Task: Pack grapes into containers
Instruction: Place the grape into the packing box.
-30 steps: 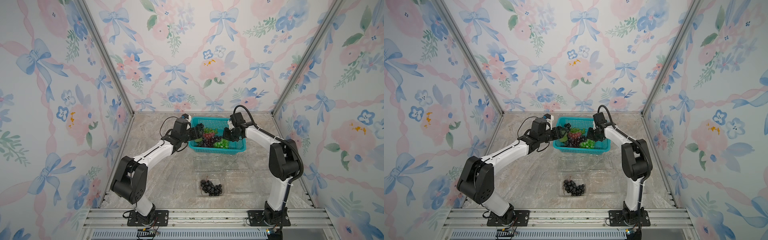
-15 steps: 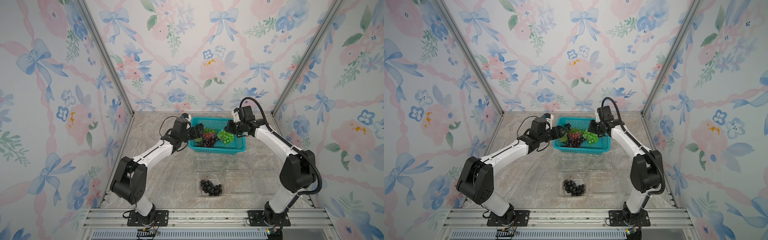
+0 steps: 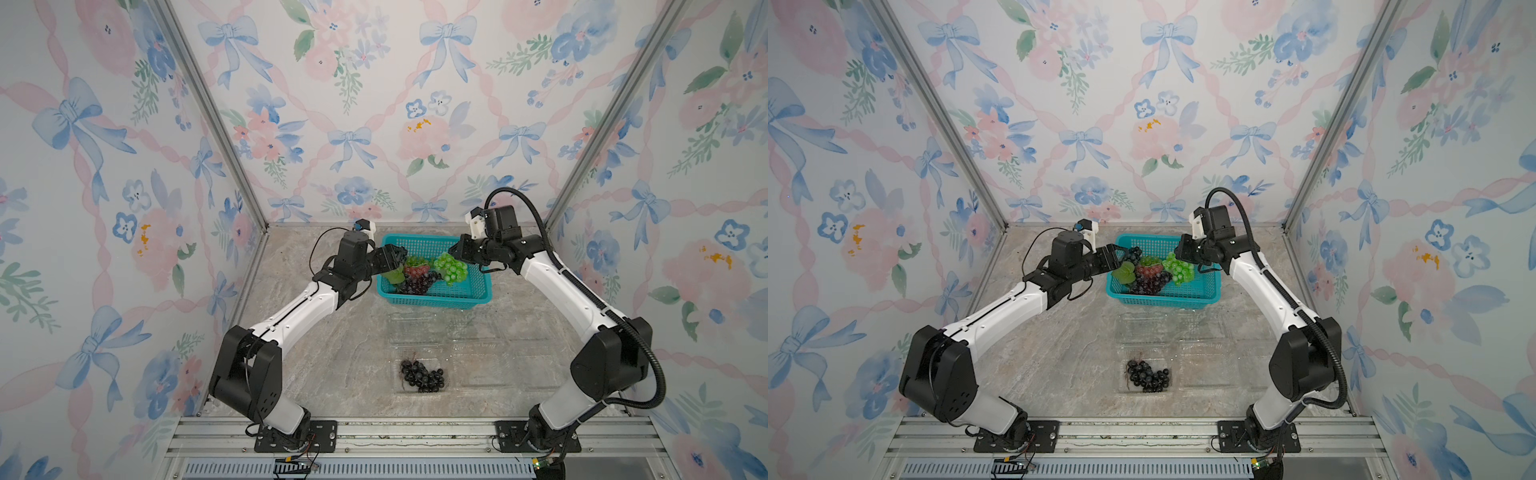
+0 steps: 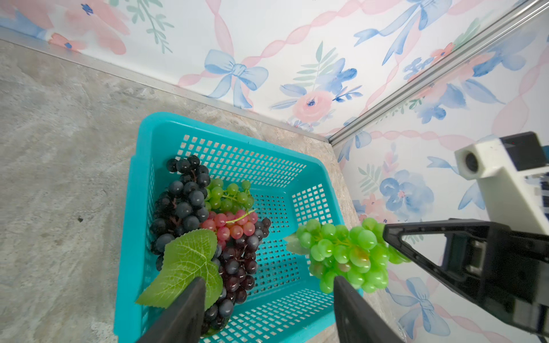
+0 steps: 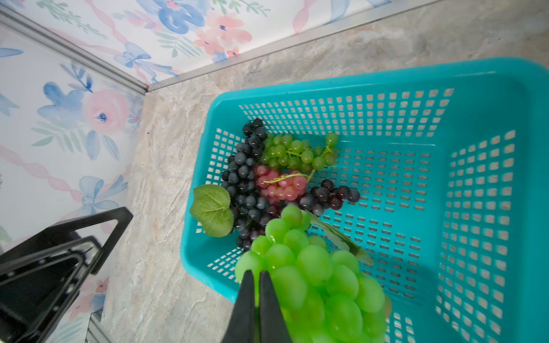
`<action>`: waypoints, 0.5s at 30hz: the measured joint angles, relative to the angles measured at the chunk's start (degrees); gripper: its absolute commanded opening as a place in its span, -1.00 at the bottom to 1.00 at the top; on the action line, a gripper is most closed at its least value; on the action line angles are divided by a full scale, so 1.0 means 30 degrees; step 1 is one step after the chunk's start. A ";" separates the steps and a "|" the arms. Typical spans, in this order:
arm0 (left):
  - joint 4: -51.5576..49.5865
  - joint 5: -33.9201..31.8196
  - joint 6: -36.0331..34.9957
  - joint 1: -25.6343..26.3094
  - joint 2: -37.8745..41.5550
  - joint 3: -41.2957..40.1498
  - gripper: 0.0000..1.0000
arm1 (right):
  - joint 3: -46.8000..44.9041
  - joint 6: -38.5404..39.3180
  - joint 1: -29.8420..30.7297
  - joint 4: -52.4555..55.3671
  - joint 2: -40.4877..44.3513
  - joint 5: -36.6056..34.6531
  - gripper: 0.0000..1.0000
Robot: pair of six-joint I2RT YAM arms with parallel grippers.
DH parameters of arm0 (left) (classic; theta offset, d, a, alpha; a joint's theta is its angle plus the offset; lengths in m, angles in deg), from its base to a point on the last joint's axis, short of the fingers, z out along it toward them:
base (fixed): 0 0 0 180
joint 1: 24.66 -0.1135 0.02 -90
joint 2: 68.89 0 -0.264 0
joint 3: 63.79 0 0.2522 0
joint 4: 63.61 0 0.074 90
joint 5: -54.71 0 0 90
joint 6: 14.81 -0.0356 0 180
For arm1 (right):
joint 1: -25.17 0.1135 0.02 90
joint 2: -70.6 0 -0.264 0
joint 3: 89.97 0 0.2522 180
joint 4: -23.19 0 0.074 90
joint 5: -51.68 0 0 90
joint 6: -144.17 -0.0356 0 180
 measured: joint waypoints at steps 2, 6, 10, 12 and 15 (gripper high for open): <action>0.0000 -0.0102 0.0000 -0.0051 0.0350 -0.0007 0.40 | 0.0022 0.0131 0.0255 0.0189 0.0539 0.0087 -1.00; 0.0029 -0.0313 0.0000 -0.0175 0.1020 -0.0102 0.41 | 0.0022 0.0466 0.0896 0.0707 0.1668 0.0146 -1.00; 0.0044 -0.0495 0.0000 -0.0233 0.1559 -0.0459 0.42 | 0.0022 0.0794 0.1661 0.1472 0.2841 0.0131 -1.00; 0.0029 -0.0597 0.0000 -0.0248 0.1792 -0.0648 0.42 | 0.0015 0.1027 0.2164 0.1902 0.3526 0.0117 -1.00; 0.0029 -0.0721 -0.0007 -0.0306 0.2171 -0.0998 0.42 | -0.0204 0.1370 0.3067 0.2412 0.4670 0.0036 -1.00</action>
